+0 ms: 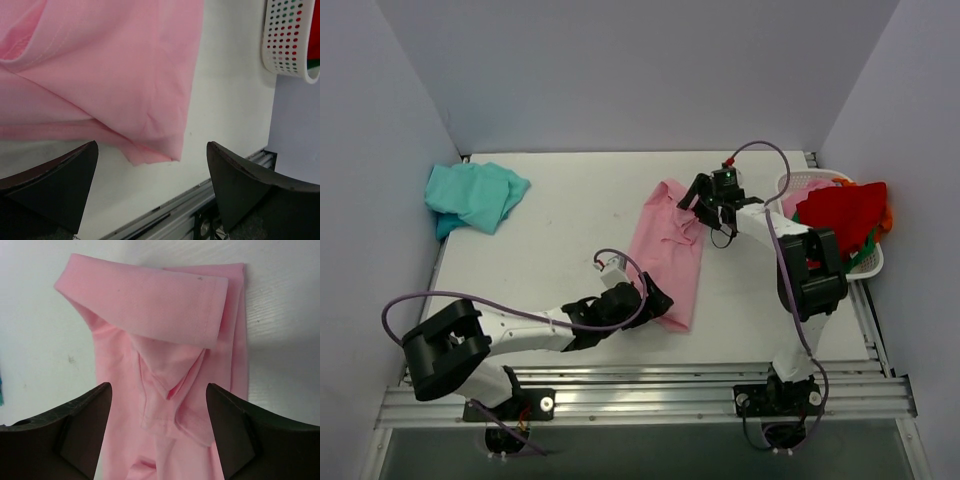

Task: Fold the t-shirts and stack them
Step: Rotate the tshirt 270 degrees

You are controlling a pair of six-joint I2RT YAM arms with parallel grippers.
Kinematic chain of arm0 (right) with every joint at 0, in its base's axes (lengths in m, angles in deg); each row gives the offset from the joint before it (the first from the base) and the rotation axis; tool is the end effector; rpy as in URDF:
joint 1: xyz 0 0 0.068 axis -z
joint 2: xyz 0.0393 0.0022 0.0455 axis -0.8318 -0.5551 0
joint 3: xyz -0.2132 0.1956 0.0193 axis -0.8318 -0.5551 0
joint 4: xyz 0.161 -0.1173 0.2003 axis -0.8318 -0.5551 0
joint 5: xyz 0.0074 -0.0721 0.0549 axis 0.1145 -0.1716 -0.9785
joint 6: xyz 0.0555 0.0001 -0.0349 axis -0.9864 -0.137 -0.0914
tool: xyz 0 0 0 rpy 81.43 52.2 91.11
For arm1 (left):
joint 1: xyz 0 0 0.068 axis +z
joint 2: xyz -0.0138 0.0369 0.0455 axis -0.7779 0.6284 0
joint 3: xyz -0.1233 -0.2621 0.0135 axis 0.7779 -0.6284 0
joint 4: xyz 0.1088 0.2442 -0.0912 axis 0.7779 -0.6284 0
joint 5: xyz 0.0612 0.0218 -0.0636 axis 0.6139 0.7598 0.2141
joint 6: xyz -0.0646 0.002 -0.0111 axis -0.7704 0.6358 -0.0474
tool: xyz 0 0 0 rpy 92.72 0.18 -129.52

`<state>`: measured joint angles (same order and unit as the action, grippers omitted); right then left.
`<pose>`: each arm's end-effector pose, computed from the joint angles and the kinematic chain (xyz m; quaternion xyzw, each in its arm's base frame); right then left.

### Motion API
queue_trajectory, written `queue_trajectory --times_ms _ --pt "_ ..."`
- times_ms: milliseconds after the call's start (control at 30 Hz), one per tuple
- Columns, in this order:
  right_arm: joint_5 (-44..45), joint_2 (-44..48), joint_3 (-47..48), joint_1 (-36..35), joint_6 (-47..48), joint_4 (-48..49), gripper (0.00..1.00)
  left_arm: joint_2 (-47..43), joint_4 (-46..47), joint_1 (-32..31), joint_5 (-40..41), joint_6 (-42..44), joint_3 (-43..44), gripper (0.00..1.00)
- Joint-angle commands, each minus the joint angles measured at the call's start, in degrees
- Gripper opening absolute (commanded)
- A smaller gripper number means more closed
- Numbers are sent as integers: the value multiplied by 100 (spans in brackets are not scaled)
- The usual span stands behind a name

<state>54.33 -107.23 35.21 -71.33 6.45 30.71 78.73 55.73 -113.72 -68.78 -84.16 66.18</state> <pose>0.4601 0.1325 0.1989 0.1586 0.8468 0.3011 0.4088 0.1579 -0.2696 0.1774 -0.1452 0.8644 -0.3697 0.3082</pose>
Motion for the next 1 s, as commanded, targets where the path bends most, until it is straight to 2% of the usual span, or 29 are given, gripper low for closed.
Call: queue_trajectory --times_ms 0,333,467,533,633,667,867,967 --pt "172 629 -199 -112 69 -118 72 411 790 16 494 -160 132 99" --pt "207 1341 -1007 -306 16 -91 72 1301 1230 43 187 -318 484 99" --pt "260 1561 -1551 -376 -80 171 72 1476 1222 43 222 -406 519 79" --pt "269 1501 -1623 -367 -80 243 72 1529 1230 43 213 -441 537 64" --pt "260 1246 -1553 -367 -54 287 71 1617 1222 51 204 -441 607 56" --pt "251 1141 -1536 -367 -71 322 71 1635 1204 51 204 -433 616 50" --pt "268 833 -1413 -350 -98 454 70 1583 1134 51 213 -433 590 29" --pt "304 675 -1307 -306 -98 471 70 1582 1125 51 222 -441 572 26"
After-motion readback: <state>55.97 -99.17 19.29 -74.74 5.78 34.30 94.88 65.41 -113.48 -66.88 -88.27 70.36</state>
